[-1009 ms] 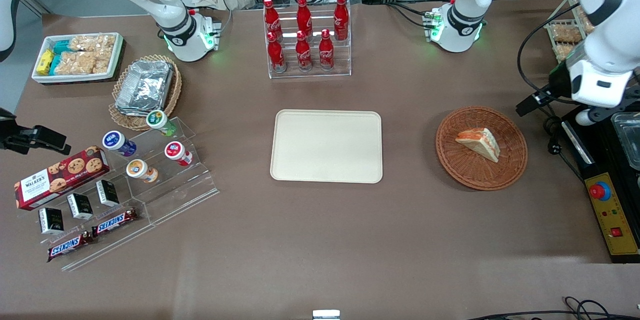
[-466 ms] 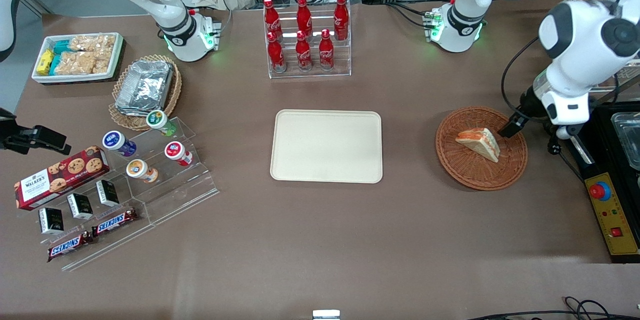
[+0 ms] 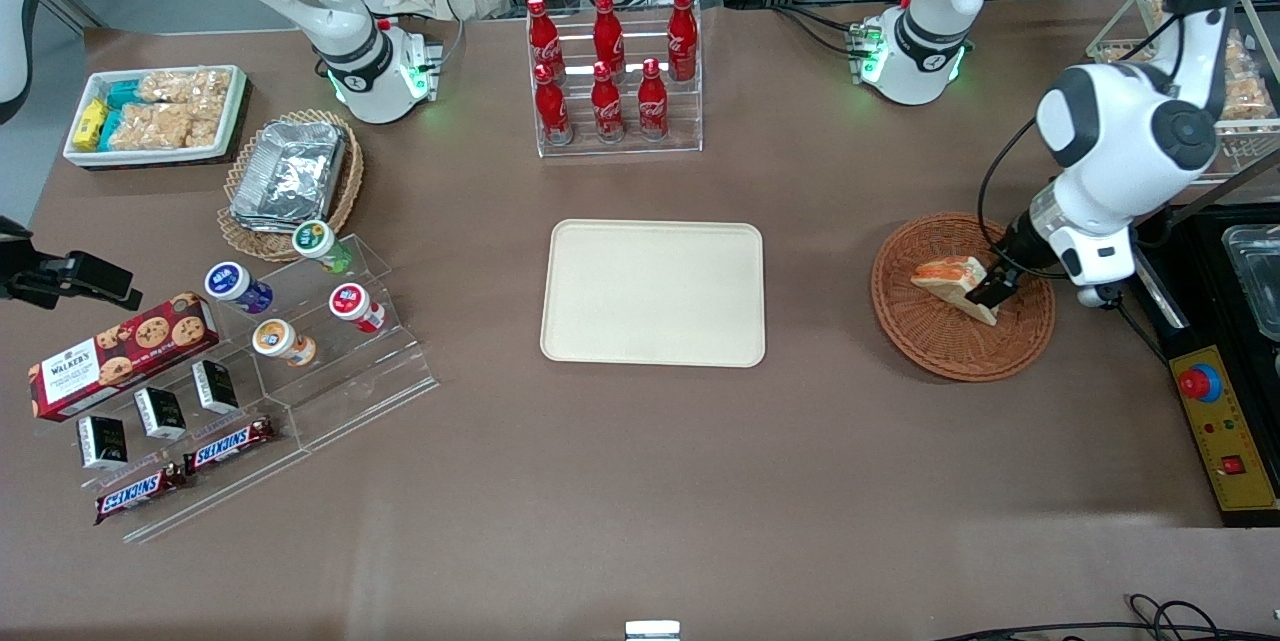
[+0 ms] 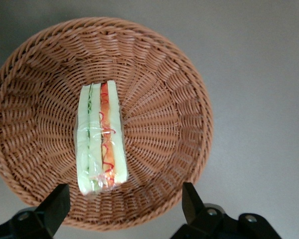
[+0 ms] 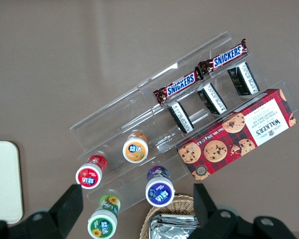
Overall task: Place sandwich from basket to tray
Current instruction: 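Lower the open left gripper over the wrapped sandwich in the basket, then close the left gripper on the sandwich's upright edge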
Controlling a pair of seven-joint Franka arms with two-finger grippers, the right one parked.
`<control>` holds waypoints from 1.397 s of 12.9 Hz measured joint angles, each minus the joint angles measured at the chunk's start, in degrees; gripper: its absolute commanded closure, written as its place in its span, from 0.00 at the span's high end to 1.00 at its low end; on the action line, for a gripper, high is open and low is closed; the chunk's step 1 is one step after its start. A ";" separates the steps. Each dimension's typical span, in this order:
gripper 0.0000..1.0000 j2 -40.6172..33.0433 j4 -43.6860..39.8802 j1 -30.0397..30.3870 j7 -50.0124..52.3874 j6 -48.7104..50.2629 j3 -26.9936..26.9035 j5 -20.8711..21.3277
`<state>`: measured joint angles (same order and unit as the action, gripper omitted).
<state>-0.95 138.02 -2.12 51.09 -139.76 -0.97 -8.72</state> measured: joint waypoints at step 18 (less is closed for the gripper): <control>0.00 4.76 10.73 0.02 1.82 -19.76 -0.01 -1.83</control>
<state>3.81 148.75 -2.10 52.91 -159.52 -0.99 -10.55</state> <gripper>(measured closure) 0.617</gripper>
